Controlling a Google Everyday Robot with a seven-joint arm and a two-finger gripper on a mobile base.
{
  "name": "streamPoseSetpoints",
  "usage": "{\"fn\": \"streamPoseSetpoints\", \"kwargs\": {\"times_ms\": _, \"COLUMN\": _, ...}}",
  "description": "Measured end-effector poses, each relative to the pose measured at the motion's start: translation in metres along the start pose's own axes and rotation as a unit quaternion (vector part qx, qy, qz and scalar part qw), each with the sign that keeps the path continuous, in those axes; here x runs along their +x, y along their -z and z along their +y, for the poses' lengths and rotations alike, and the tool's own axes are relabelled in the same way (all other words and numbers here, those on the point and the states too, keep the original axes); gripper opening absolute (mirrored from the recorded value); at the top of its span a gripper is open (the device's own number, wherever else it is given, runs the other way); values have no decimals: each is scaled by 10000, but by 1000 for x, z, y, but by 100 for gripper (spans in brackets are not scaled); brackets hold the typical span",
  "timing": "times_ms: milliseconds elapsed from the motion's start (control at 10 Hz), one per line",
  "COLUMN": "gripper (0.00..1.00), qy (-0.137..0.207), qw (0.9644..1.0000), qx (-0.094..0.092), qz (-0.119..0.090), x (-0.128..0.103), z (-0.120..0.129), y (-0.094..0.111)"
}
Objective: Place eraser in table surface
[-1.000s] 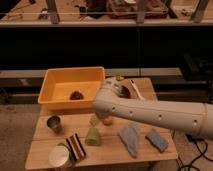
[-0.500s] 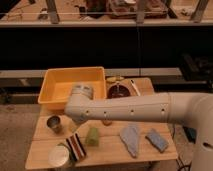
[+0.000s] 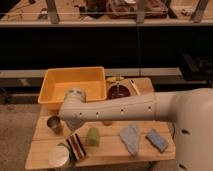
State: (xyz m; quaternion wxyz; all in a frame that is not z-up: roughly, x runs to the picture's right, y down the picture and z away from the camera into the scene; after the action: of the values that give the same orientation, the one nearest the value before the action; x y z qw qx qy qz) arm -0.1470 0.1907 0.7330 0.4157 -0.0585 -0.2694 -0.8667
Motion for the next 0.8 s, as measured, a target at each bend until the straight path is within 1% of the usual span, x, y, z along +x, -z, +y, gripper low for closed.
{"fn": "streamPoseSetpoints", "kwargs": {"times_ms": 100, "gripper": 80, "qy": -128, "qw": 9999, "qx": 12, "qz": -45, "x": -4, "z": -7, "y": -2}}
{"fn": "streamPoseSetpoints", "kwargs": {"times_ms": 200, "gripper": 80, "qy": -234, "qw": 9997, "qx": -24, "qz": -106, "x": -8, "z": -12, "y": -6}}
{"fn": "streamPoseSetpoints", "kwargs": {"times_ms": 400, "gripper": 80, "qy": -293, "qw": 9994, "qx": -7, "qz": -163, "x": -12, "z": -23, "y": -12}}
{"fn": "streamPoseSetpoints", "kwargs": {"times_ms": 500, "gripper": 80, "qy": -310, "qw": 9993, "qx": 61, "qz": -193, "x": -13, "z": -27, "y": -17}}
{"fn": "streamPoseSetpoints", "kwargs": {"times_ms": 800, "gripper": 80, "qy": -326, "qw": 9989, "qx": 187, "qz": -273, "x": -16, "z": -37, "y": -30}}
